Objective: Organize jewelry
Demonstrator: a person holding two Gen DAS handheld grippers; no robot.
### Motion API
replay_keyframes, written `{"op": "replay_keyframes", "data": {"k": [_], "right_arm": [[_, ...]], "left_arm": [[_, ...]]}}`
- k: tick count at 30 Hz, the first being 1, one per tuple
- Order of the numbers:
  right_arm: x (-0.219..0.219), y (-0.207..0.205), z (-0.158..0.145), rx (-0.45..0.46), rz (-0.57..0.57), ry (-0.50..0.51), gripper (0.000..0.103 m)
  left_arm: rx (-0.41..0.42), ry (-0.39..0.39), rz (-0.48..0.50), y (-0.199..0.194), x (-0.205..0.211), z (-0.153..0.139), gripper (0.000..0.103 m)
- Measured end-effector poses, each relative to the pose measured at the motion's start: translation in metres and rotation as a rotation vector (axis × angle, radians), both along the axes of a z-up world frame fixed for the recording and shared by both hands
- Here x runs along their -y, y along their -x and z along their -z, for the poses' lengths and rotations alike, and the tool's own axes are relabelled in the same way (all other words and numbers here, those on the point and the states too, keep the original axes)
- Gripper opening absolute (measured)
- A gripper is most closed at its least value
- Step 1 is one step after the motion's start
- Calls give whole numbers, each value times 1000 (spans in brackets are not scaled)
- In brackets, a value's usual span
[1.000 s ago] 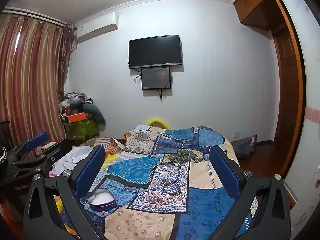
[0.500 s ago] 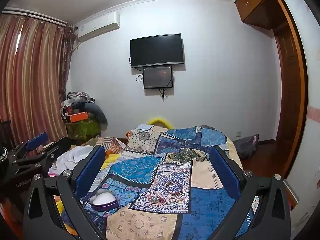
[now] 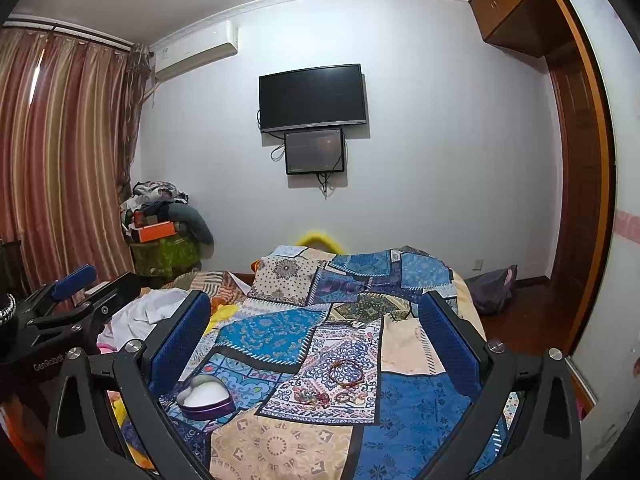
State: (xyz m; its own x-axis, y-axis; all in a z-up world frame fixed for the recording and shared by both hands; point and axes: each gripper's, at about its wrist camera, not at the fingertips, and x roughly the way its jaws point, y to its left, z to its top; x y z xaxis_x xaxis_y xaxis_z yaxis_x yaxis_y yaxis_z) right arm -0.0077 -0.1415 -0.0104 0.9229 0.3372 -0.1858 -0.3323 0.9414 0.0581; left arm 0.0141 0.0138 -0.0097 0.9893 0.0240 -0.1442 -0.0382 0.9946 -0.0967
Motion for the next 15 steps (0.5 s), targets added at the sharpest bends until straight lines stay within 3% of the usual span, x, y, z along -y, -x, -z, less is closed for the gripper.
{"op": "replay_keyframes", "data": {"k": [15], "right_arm": [[1, 0, -2, -2, -1, 0, 103]], "left_arm": [[-6, 1, 3, 1, 0, -1, 103]]}}
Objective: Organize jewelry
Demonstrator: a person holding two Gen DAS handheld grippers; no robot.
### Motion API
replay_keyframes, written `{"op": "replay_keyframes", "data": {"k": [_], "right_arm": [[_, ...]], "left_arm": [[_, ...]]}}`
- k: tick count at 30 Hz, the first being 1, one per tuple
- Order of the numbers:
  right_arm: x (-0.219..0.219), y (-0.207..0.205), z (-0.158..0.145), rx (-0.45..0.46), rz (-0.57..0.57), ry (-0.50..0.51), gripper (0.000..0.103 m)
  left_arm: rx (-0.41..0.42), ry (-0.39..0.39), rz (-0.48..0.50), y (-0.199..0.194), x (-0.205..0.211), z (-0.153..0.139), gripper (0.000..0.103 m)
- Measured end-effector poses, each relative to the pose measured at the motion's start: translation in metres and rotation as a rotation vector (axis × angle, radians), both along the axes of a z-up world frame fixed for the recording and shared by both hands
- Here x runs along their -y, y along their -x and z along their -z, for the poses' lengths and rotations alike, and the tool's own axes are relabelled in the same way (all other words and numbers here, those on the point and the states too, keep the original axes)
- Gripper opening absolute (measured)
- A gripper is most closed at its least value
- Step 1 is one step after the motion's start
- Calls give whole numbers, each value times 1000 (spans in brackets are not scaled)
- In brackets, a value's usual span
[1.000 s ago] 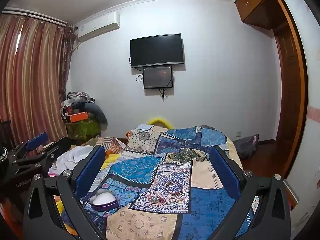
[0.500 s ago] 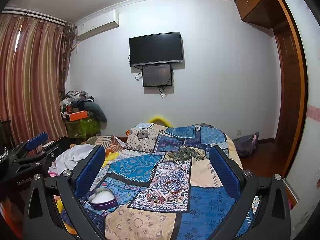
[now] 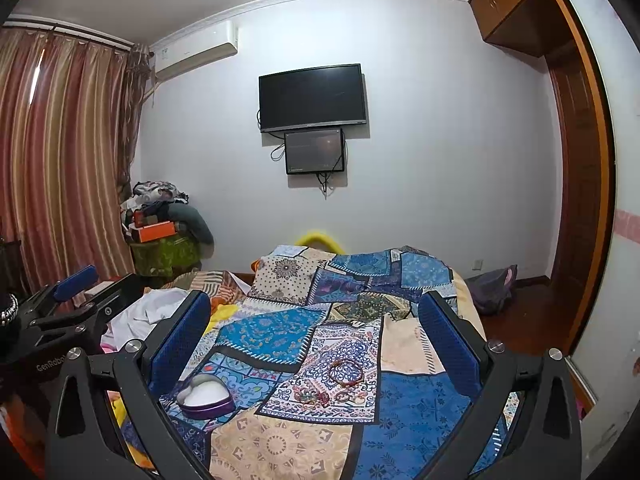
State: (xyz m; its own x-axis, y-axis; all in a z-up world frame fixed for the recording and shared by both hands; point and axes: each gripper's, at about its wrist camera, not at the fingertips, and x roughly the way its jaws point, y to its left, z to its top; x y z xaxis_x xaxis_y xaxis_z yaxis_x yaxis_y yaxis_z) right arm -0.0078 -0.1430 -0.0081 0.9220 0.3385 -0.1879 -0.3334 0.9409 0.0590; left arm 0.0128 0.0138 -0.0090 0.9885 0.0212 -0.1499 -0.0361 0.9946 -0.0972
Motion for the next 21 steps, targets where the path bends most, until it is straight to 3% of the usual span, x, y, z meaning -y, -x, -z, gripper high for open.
{"op": "replay_keyframes", "data": {"k": [21], "right_arm": [[-1, -1, 0, -9, -3, 9, 103]], "left_arm": [[-9, 2, -5, -2, -1, 2, 103]]}}
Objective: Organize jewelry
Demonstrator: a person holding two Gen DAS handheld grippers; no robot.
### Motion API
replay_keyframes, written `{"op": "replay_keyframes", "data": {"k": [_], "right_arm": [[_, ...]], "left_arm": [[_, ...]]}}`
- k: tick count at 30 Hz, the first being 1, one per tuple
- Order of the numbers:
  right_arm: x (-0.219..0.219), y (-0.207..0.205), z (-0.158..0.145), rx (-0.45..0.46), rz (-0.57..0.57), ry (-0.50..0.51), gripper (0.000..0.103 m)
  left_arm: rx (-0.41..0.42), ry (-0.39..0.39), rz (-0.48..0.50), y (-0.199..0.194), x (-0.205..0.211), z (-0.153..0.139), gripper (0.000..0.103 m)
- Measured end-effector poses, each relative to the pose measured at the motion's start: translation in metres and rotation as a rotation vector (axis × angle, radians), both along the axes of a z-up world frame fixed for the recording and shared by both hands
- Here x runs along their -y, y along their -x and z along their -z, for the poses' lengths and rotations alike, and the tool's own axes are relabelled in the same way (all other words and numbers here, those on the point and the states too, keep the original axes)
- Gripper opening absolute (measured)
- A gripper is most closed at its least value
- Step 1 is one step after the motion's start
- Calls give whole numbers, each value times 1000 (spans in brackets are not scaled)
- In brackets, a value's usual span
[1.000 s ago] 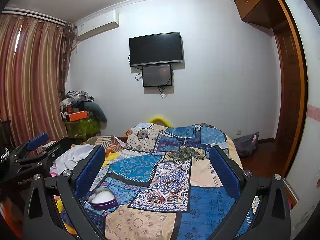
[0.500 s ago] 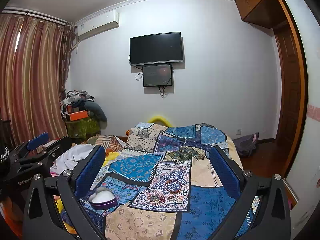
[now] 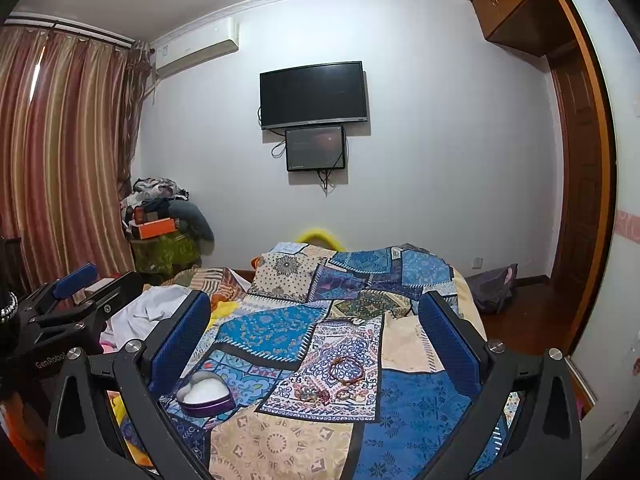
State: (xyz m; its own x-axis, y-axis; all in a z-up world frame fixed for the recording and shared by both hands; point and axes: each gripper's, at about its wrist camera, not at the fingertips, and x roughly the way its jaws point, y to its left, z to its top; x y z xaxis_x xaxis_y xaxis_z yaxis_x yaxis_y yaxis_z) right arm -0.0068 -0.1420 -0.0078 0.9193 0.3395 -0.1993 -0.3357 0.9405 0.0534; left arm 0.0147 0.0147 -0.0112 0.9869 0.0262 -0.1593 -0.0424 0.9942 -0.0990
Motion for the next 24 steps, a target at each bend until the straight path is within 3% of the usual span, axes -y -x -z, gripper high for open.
{"op": "replay_keyframes", "data": {"k": [14, 24], "right_arm": [[-4, -7, 4, -27, -3, 10, 103], [-2, -30, 20, -97, 15, 30, 103]], "left_arm": [[-12, 4, 1, -4, -3, 3, 103], [-73, 15, 15, -31, -7, 19, 103]]}}
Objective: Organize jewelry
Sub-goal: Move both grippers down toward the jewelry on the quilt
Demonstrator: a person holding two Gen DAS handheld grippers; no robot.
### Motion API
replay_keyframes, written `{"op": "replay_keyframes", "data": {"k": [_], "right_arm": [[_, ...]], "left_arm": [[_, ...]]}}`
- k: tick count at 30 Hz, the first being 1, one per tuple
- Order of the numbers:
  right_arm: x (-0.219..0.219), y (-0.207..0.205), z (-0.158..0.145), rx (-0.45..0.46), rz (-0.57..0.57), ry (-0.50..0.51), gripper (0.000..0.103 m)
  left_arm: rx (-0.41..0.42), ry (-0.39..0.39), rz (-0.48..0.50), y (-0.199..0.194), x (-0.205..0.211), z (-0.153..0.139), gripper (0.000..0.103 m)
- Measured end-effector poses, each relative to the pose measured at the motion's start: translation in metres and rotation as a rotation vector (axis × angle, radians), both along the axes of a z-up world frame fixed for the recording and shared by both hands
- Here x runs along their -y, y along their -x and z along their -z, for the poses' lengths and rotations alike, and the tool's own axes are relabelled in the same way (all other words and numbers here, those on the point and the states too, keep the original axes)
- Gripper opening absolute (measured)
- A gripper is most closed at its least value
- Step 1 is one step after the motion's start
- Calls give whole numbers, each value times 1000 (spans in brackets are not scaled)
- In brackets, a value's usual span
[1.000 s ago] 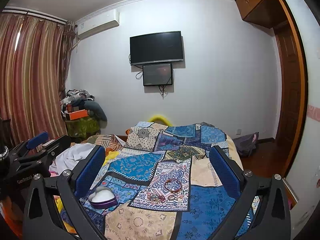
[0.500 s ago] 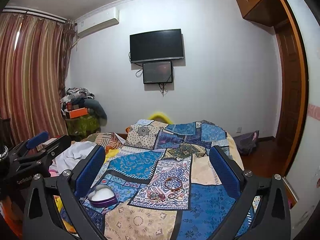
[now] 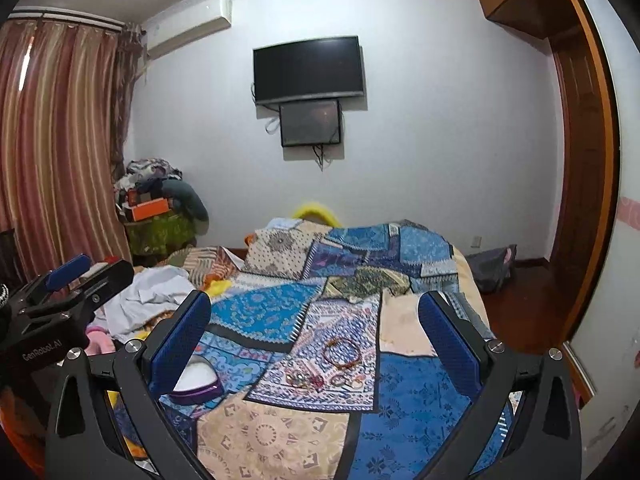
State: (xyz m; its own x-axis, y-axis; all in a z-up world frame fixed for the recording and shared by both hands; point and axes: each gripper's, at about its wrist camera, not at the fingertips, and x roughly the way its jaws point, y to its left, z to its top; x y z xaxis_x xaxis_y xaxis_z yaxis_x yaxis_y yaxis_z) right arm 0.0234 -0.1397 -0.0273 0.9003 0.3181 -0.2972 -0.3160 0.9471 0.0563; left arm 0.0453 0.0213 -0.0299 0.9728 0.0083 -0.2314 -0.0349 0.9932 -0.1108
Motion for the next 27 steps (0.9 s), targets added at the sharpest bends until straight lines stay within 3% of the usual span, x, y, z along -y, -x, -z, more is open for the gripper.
{"op": "replay_keyframes", "data": {"k": [12, 18, 21, 27], "right_arm": [[22, -60, 57, -190, 78, 57, 103], [35, -80, 84, -274, 95, 70, 102], [39, -89, 94, -302, 104, 93, 98], [46, -109, 114, -385, 52, 91, 77]], "left_arm": [[-233, -21, 72, -76, 22, 62, 103], [-379, -15, 118, -116, 33, 105, 93], [-443, 17, 148, -132, 35, 124, 86], [-526, 12, 188, -150, 44, 151, 72]]}}
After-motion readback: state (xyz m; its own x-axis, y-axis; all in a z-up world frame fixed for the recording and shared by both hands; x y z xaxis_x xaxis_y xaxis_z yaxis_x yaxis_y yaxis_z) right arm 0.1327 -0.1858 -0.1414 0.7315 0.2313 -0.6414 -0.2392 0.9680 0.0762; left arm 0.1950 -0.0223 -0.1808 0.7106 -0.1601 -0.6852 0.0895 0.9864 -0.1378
